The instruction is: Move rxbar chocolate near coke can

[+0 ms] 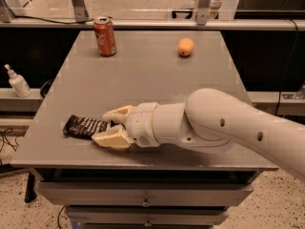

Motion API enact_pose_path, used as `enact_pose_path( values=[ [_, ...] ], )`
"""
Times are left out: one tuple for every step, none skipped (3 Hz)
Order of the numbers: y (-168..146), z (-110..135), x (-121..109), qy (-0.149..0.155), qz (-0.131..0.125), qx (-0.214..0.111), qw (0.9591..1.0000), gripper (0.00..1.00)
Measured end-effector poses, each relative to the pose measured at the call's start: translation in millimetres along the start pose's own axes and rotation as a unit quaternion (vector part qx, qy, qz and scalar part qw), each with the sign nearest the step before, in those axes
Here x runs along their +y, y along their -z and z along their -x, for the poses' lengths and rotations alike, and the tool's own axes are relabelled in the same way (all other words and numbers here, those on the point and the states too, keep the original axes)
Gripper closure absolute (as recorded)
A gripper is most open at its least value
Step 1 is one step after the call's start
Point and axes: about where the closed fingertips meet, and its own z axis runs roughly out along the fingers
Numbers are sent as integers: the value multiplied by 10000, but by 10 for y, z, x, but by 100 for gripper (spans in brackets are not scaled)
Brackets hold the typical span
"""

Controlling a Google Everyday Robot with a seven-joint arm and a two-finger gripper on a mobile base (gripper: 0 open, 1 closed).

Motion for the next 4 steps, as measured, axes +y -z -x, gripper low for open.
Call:
enact_pose_path(
  values=[
    [40,11,11,-5,-47,4,10000,88],
    [129,107,-29,76,-148,3,9999,100],
    [274,302,-124,260,-299,8,9992,100],
    [653,570,-377,570,-706,142,9958,100]
  ],
)
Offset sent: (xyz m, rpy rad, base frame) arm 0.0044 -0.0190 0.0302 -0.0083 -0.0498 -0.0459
